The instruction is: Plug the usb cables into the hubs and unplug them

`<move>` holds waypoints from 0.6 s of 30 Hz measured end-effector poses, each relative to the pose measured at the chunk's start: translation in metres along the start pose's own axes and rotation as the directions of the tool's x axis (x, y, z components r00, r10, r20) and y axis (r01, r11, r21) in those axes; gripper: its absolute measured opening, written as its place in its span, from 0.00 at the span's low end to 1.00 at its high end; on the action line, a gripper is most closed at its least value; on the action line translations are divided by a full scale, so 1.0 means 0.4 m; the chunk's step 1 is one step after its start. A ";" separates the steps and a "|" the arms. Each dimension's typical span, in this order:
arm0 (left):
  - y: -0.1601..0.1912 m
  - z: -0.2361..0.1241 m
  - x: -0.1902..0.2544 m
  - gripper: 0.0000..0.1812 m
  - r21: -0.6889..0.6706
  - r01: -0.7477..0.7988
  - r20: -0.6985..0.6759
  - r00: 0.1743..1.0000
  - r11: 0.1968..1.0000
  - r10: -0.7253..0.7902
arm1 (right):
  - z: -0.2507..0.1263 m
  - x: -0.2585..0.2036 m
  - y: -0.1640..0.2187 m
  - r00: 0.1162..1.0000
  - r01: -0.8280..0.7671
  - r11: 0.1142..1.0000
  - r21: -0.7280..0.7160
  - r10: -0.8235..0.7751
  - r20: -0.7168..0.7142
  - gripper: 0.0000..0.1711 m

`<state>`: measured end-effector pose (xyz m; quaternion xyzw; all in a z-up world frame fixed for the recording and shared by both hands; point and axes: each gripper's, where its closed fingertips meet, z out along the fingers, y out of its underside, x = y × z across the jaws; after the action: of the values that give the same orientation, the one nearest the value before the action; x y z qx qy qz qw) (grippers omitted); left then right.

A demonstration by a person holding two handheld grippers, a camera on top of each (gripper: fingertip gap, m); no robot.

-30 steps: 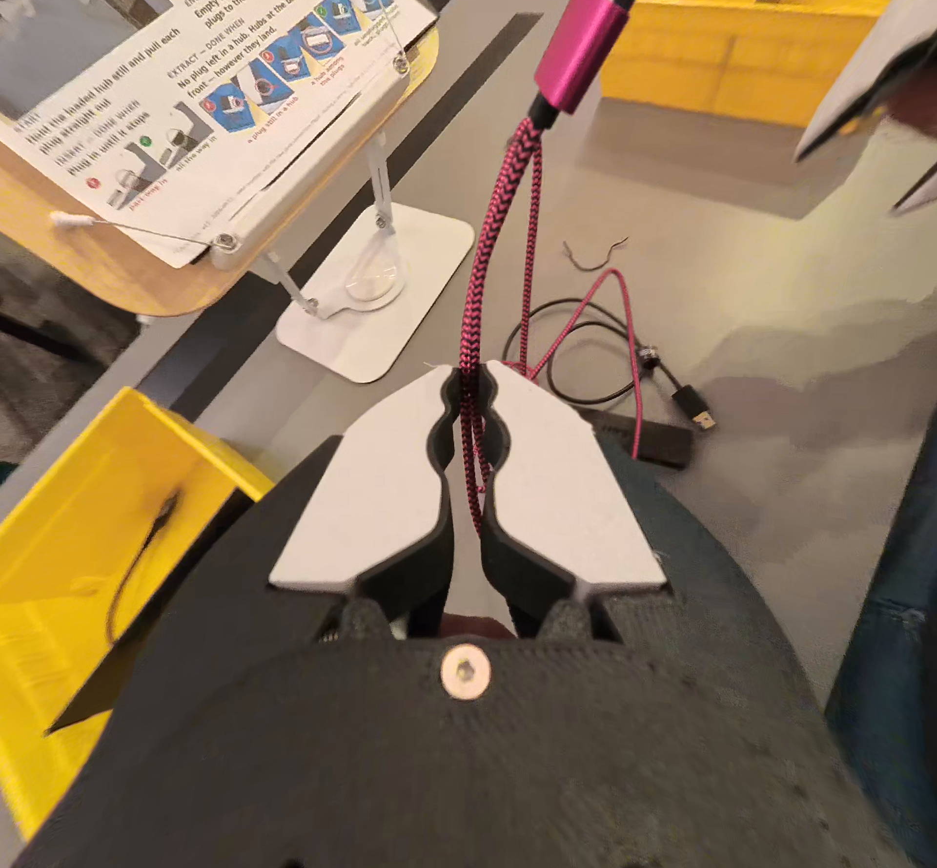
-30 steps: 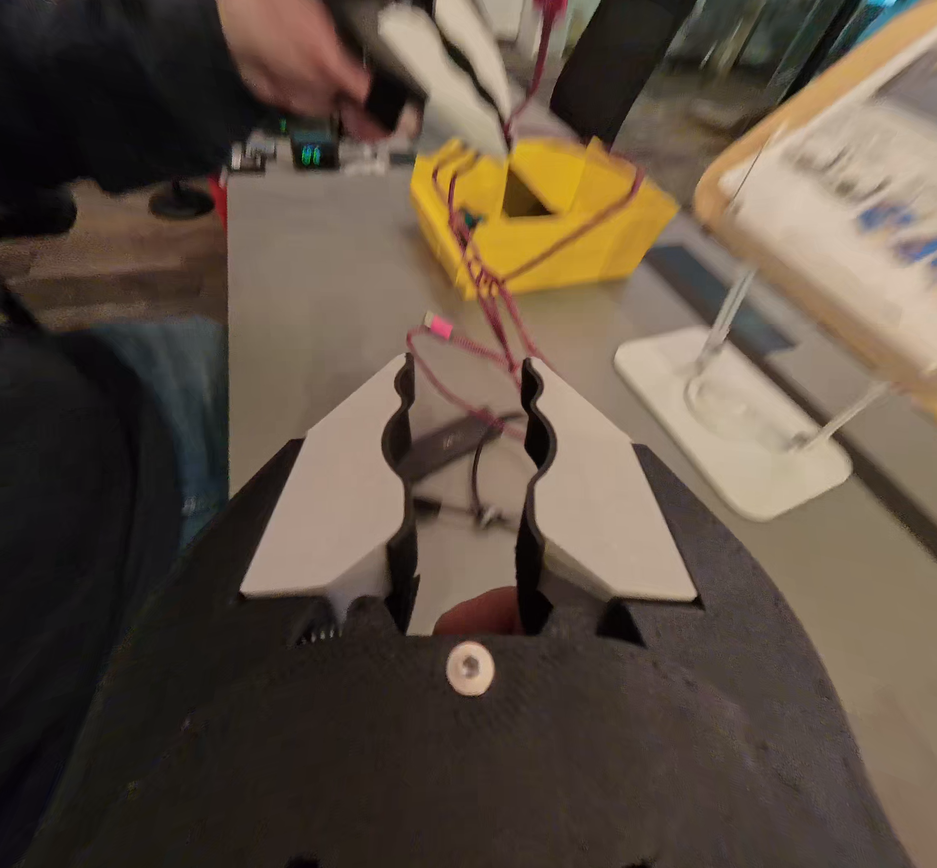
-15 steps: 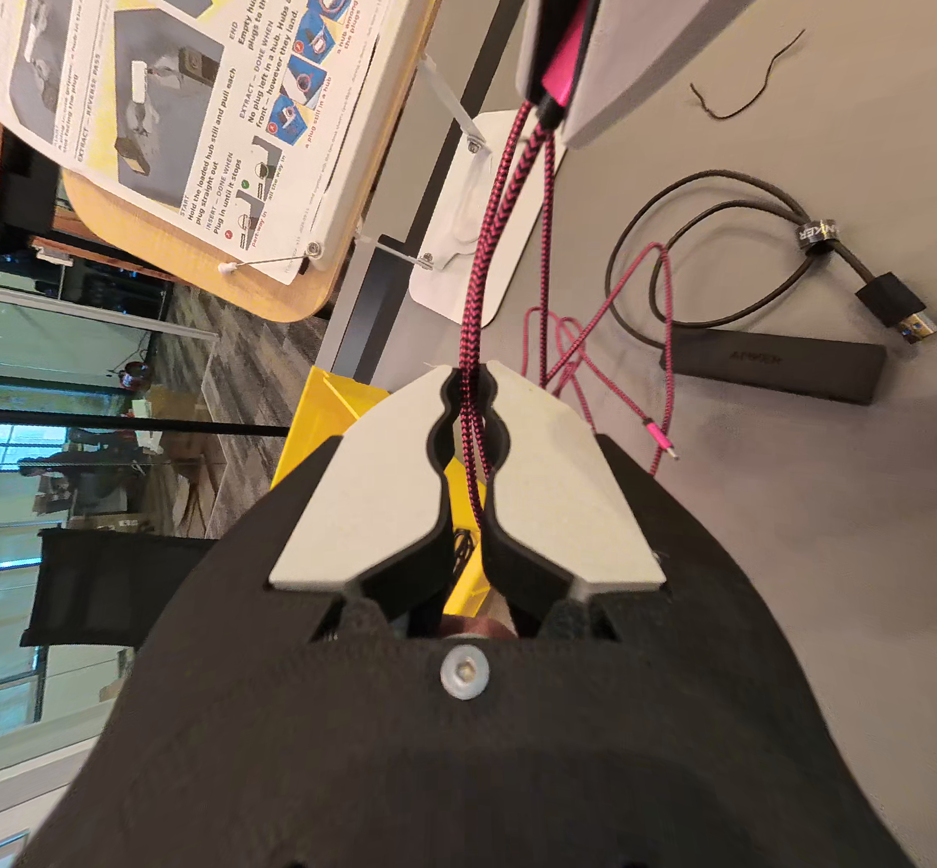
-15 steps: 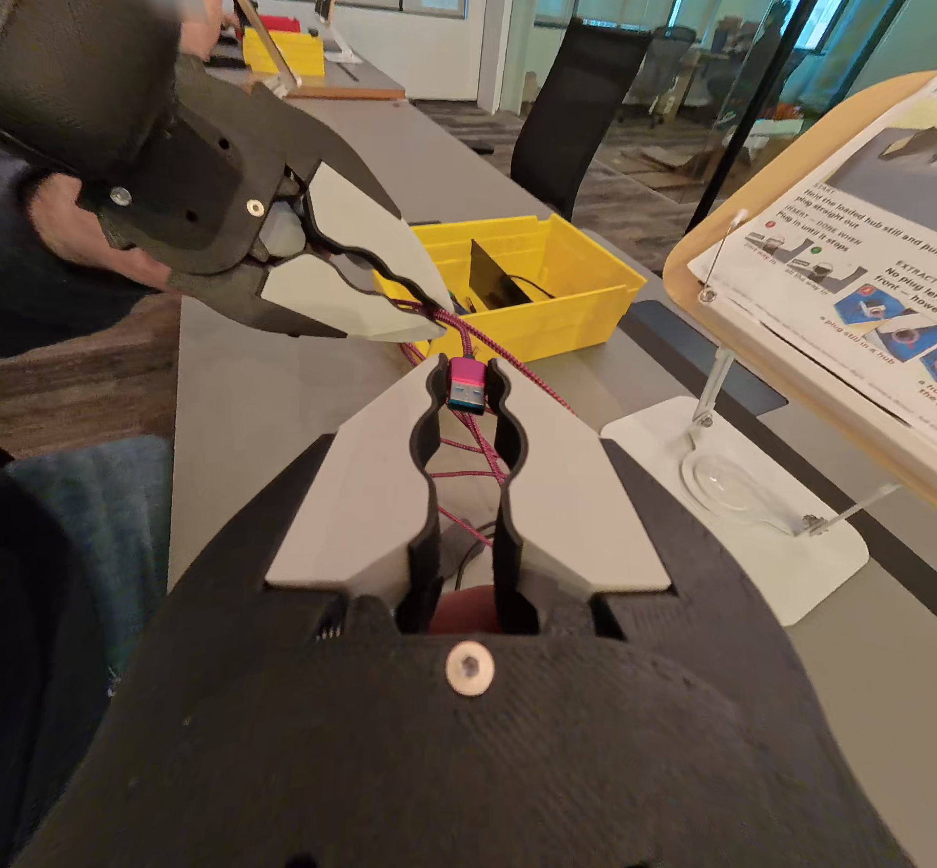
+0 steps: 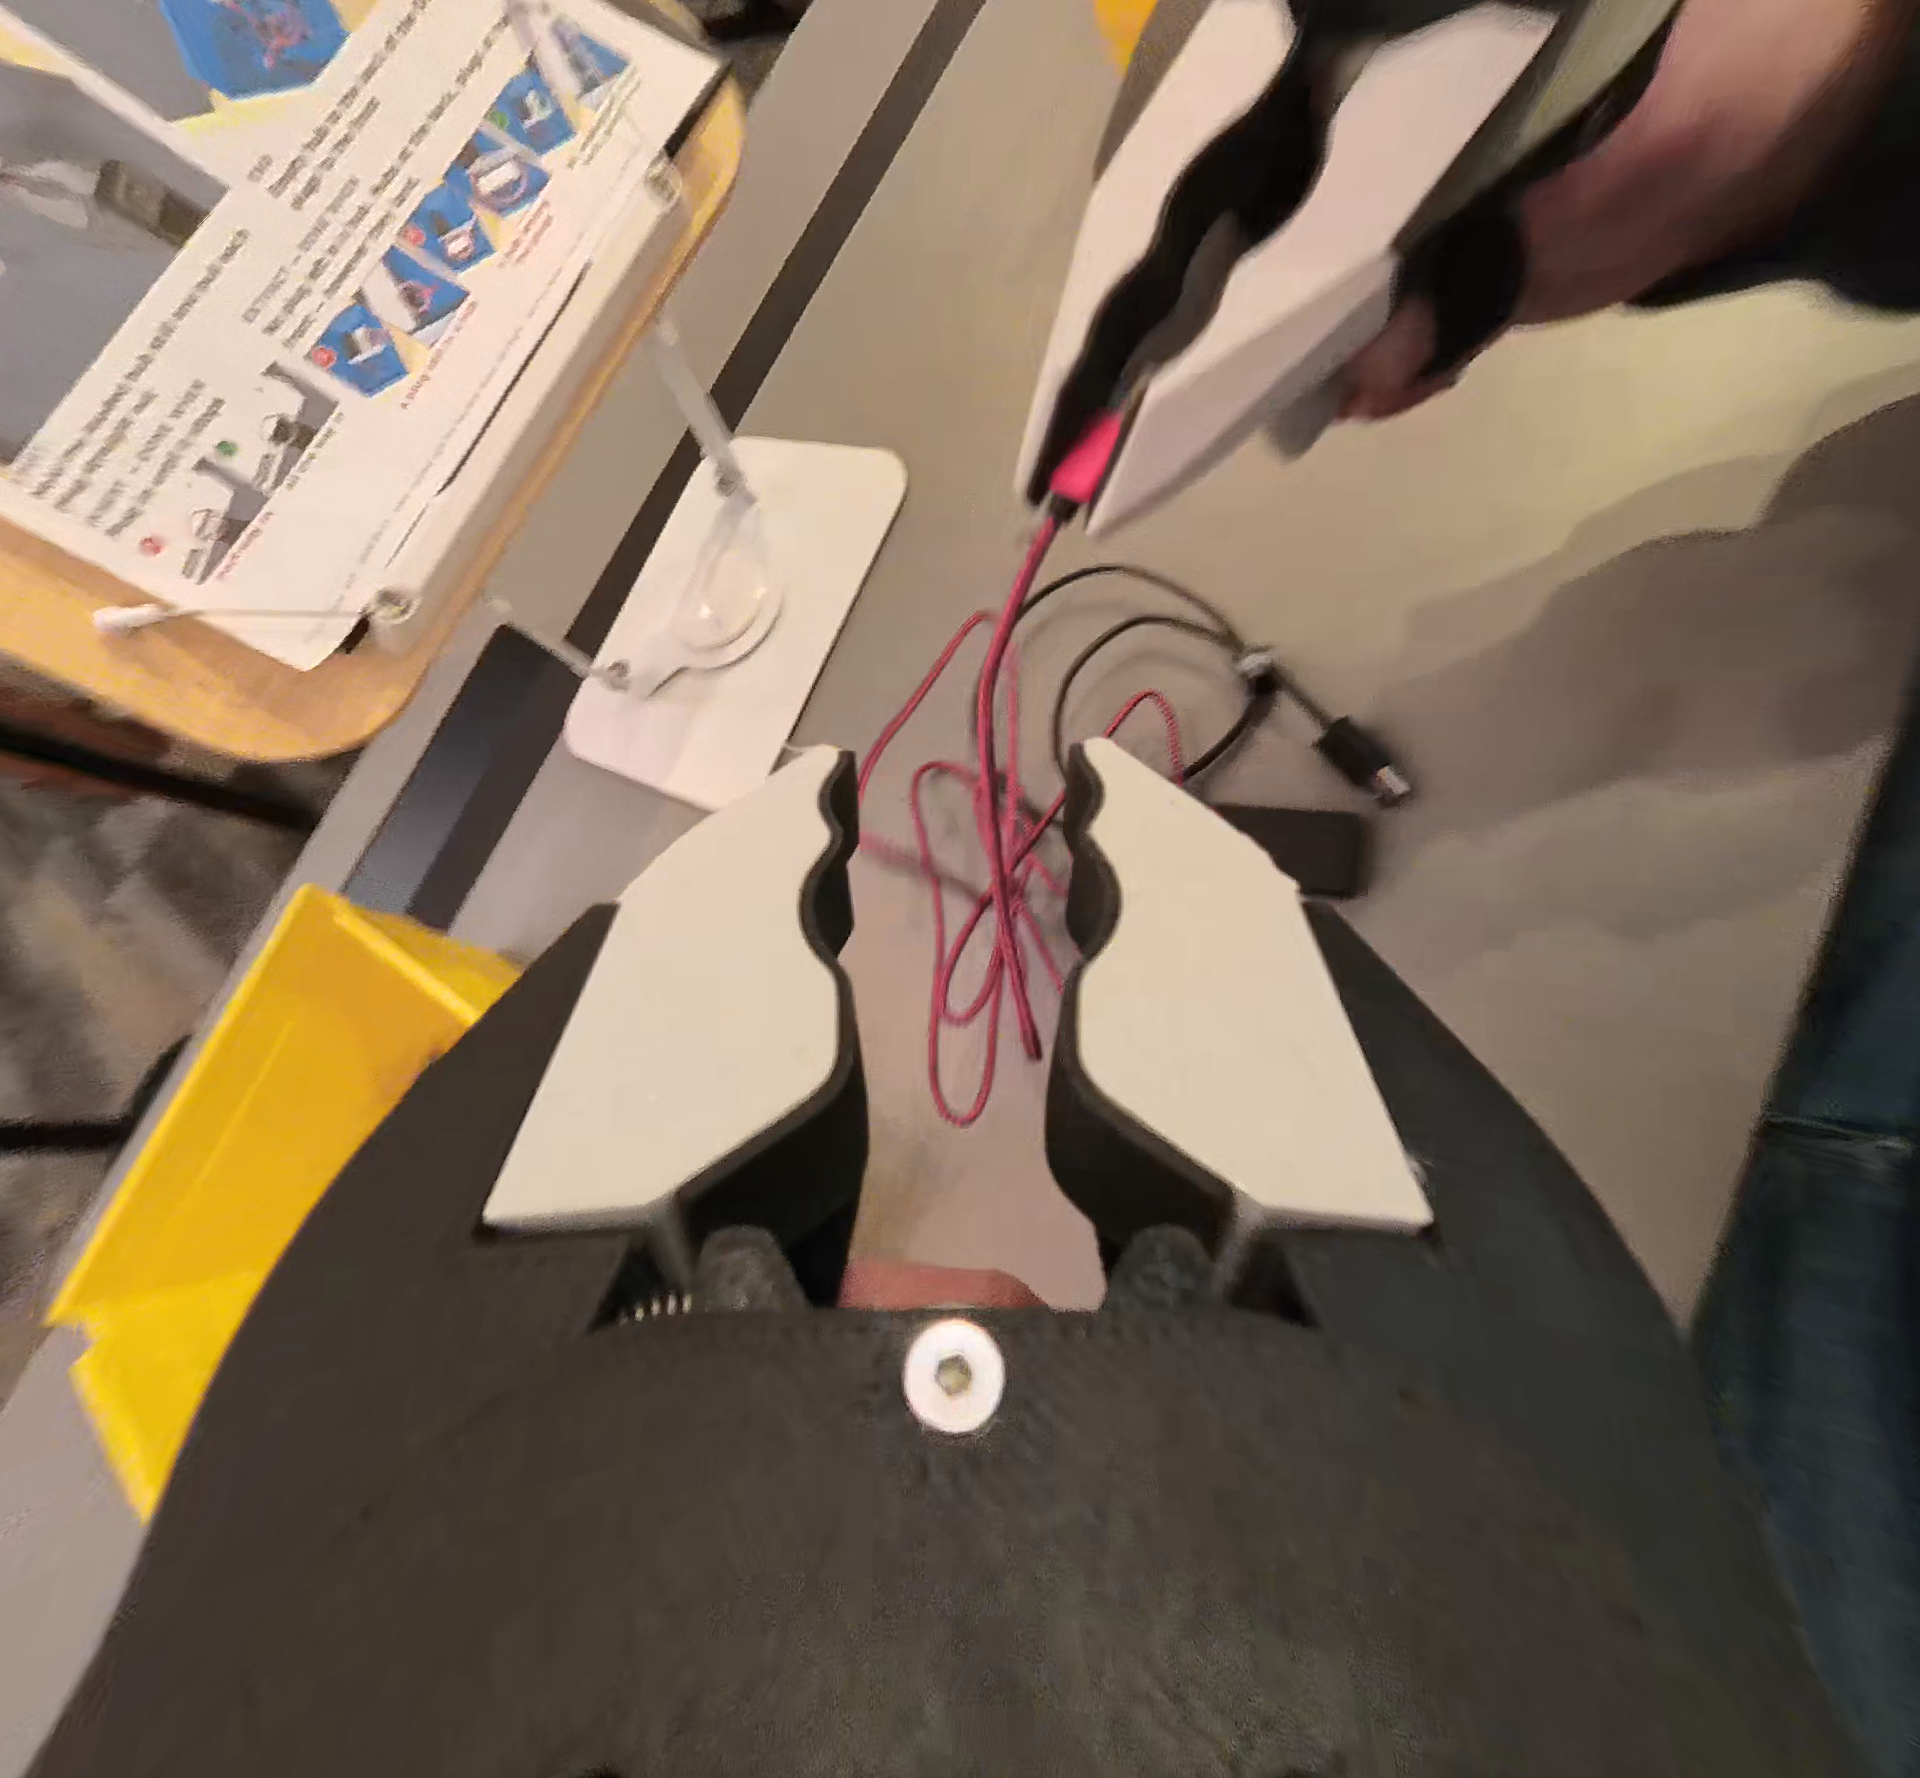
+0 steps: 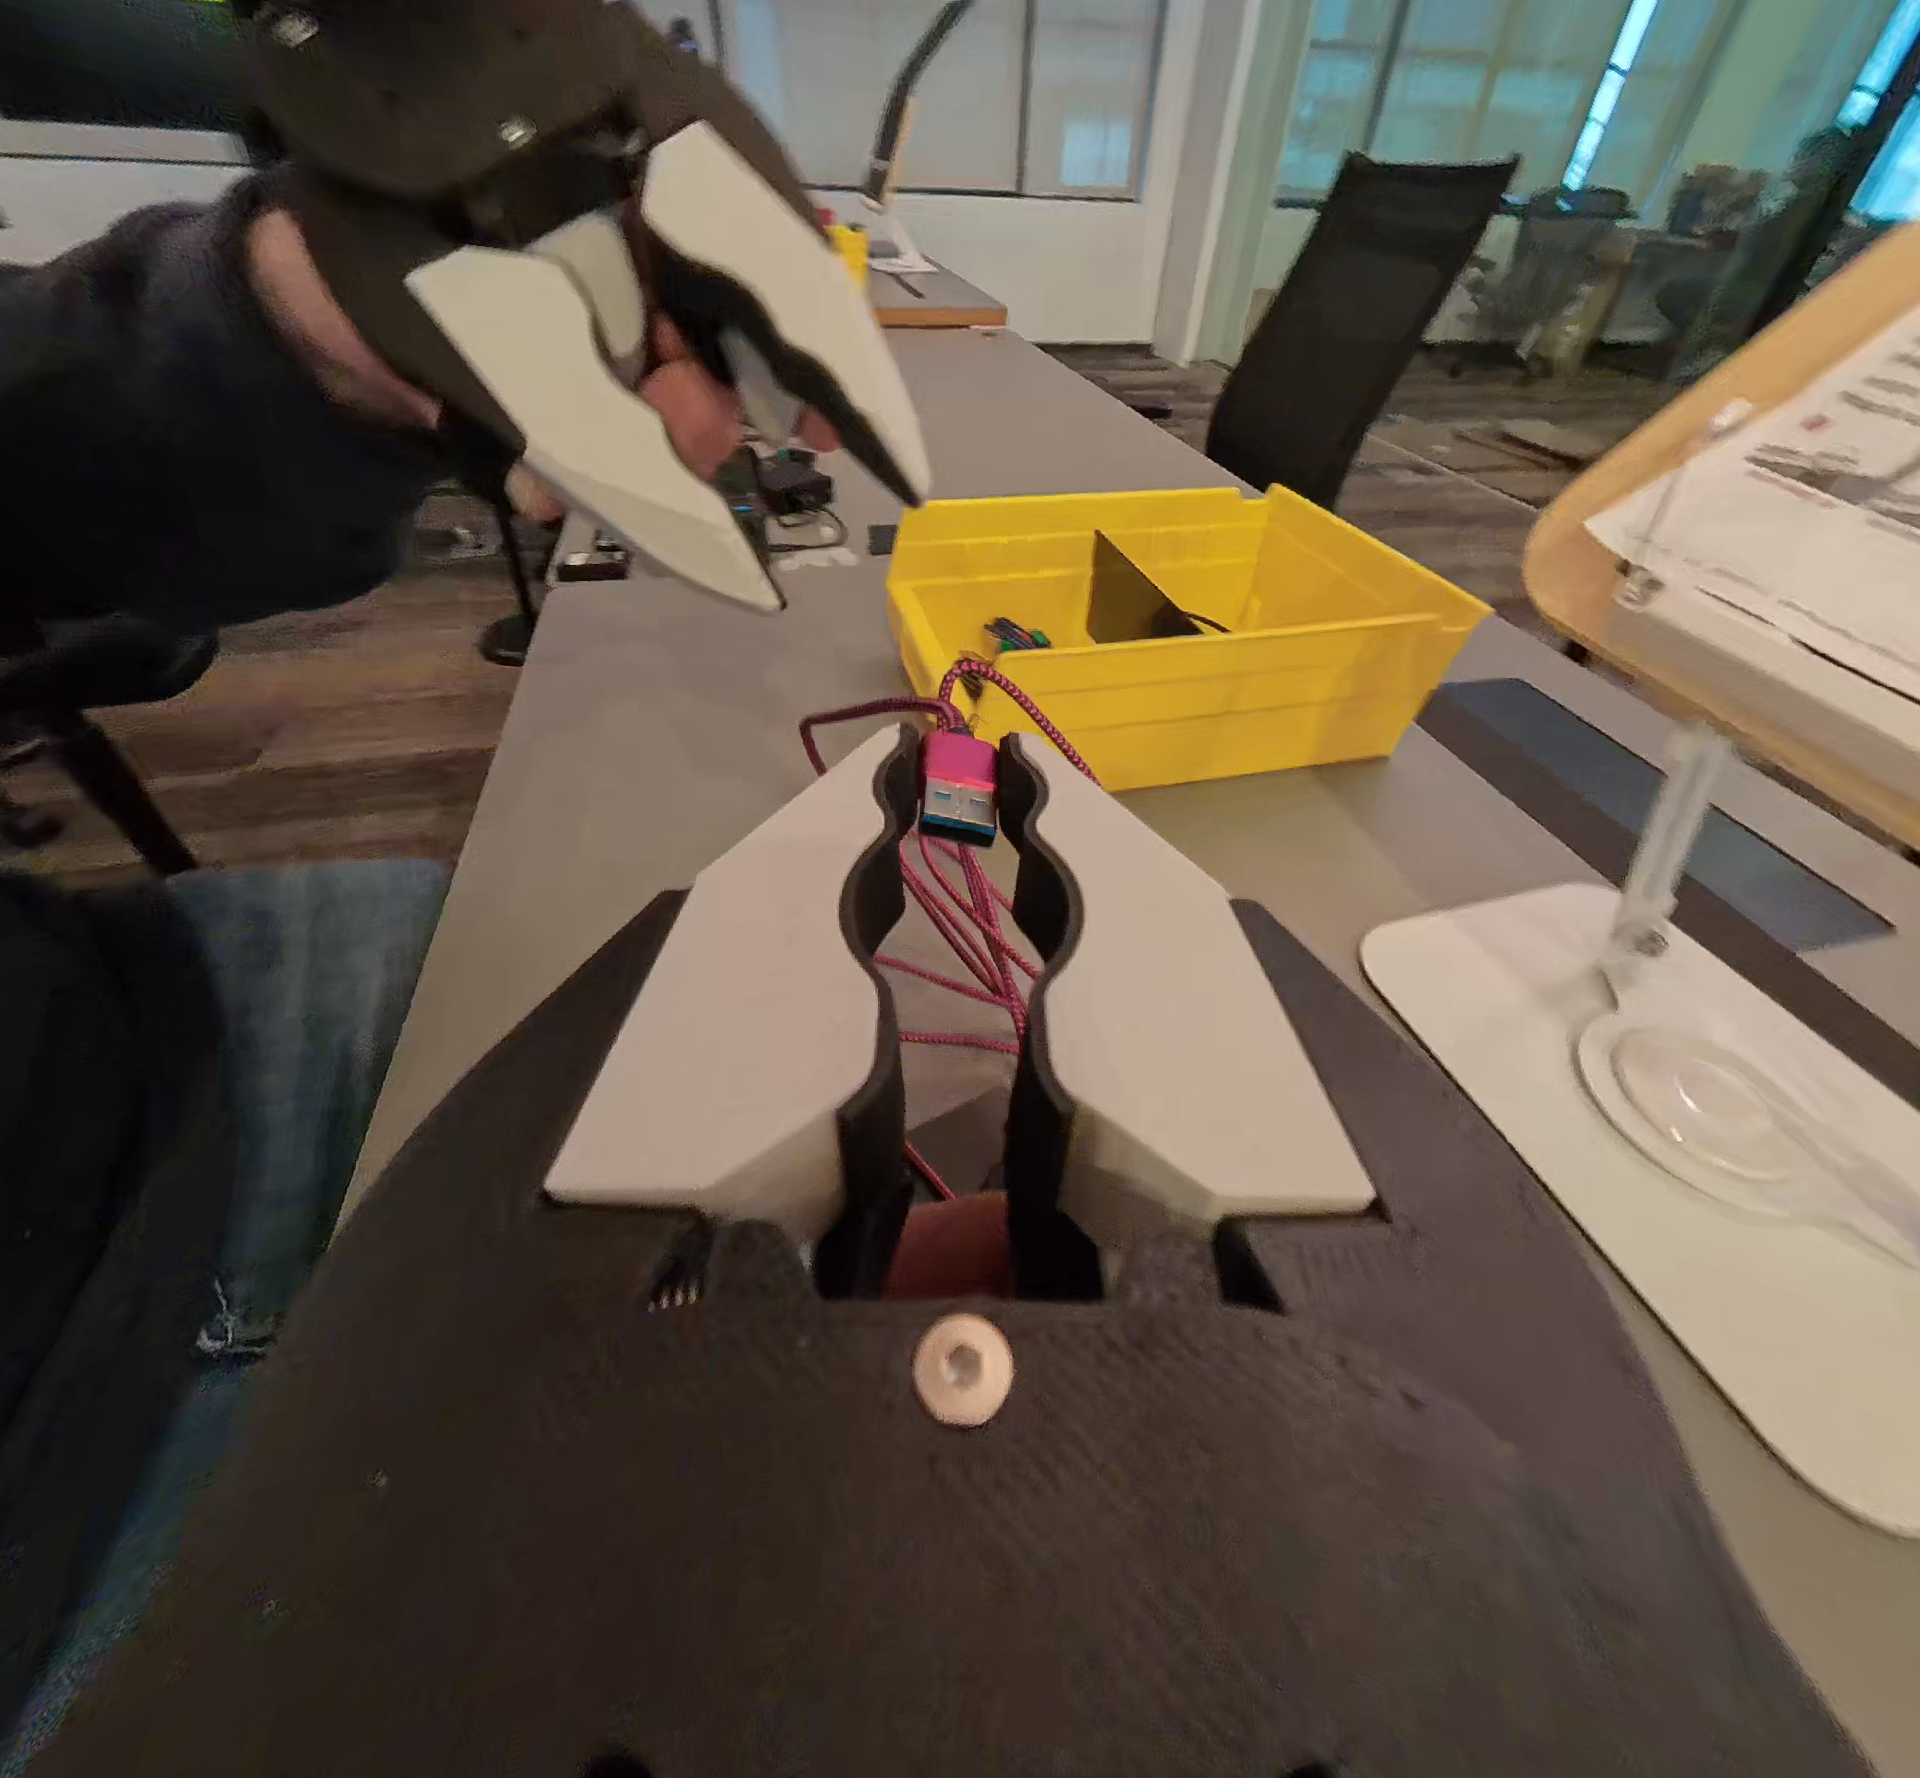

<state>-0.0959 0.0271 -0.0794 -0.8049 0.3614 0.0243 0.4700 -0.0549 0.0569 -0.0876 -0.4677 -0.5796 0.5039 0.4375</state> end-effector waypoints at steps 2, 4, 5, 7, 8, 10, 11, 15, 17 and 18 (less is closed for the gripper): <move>-0.032 0.002 0.005 0.22 0.052 0.001 -0.062 0.998 0.999 0.002 | 0.011 -0.020 0.002 0.998 0.027 0.999 0.020 -0.028 0.051 0.08; -0.041 0.022 0.014 0.23 0.060 0.007 -0.144 0.990 0.998 0.002 | 0.016 -0.040 -0.009 0.994 0.046 0.997 0.060 -0.052 0.096 0.08; -0.045 0.034 0.023 0.23 0.068 0.033 -0.199 0.980 0.997 -0.019 | 0.016 -0.048 -0.017 0.992 0.049 0.995 0.084 -0.059 0.115 0.08; -0.052 0.055 0.045 0.22 0.084 0.081 -0.302 0.952 0.993 -0.052 | 0.017 -0.057 -0.026 0.988 0.056 0.992 0.115 -0.071 0.133 0.08; -0.055 0.062 0.051 0.20 0.097 0.096 -0.336 0.940 0.991 -0.059 | 0.014 -0.054 -0.029 0.989 0.055 0.990 0.132 -0.072 0.130 0.08; -0.071 0.062 0.058 0.18 0.139 0.172 -0.408 0.907 0.975 -0.102 | -0.003 -0.050 -0.042 0.987 0.000 0.980 0.199 -0.032 0.158 0.08; -0.075 0.062 0.065 0.16 0.148 0.202 -0.439 0.891 0.968 -0.119 | -0.012 -0.047 -0.048 0.986 -0.027 0.973 0.229 -0.012 0.169 0.08; -0.089 0.068 0.090 0.16 0.220 0.268 -0.514 0.849 0.938 -0.122 | -0.026 -0.043 -0.057 0.977 -0.088 0.953 0.289 0.026 0.210 0.07; -0.115 0.059 0.086 0.16 0.297 0.349 -0.553 0.822 0.889 -0.137 | -0.031 -0.046 -0.066 0.969 -0.124 0.938 0.325 0.045 0.241 0.08; -0.122 0.059 0.085 0.16 0.316 0.379 -0.566 0.811 0.870 -0.148 | -0.035 -0.046 -0.074 0.963 -0.154 0.924 0.350 0.062 0.261 0.08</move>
<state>-0.0342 0.0411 -0.0693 -0.7049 0.3541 -0.3402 0.5118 -0.0407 0.0396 -0.0572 -0.3433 -0.4979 0.6806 0.4135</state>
